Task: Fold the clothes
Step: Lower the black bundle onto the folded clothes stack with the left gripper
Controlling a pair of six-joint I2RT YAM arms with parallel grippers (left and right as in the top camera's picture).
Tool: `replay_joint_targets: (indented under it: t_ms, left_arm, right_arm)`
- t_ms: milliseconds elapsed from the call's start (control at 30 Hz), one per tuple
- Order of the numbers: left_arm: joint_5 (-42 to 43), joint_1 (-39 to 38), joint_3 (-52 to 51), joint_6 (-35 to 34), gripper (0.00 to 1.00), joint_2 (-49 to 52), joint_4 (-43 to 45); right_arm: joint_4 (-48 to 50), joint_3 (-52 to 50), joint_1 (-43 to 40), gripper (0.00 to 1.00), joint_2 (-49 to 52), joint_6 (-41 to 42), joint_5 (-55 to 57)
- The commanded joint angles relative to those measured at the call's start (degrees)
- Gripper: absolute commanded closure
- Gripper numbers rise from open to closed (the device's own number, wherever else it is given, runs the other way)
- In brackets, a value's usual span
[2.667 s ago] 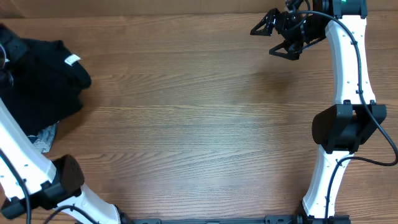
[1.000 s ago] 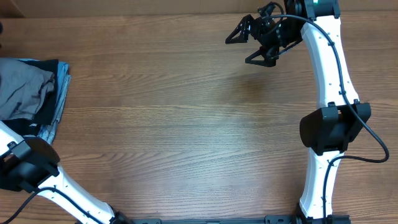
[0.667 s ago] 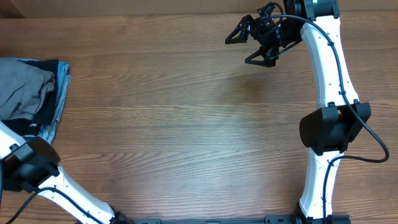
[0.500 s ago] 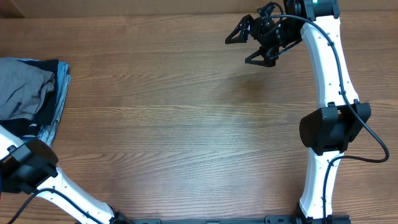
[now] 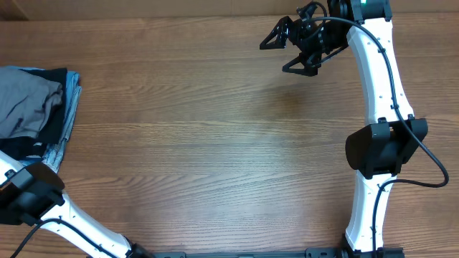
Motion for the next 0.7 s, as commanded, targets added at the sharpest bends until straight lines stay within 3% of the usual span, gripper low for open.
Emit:
replay_joint_targets:
  t_ms: [0, 400, 567, 667]
  left_arm:
    - [7.5, -2.7, -2.8, 0.0, 0.96, 2.1, -1.4]
    - [7.0, -17.9, -4.1, -3.0, 0.96, 7.1, -7.2]
    - [6.8, -18.7, -4.0, -3.4, 0.96, 6.6, -20.3]
    - [7.9, -18.7, -4.0, -0.2, 0.96, 5.7, -29.0]
  right_arm:
    - [1.1, 0.2, -1.0, 0.0, -1.2, -0.1, -0.8]
    - [2.5, 0.2, -6.4, 0.0, -1.5, -0.2, -3.3]
    - [2.5, 0.2, -9.3, 0.0, -1.8, -0.1, -3.3]
    - [2.6, 0.2, -10.6, 0.0, -1.8, -0.1, -3.2]
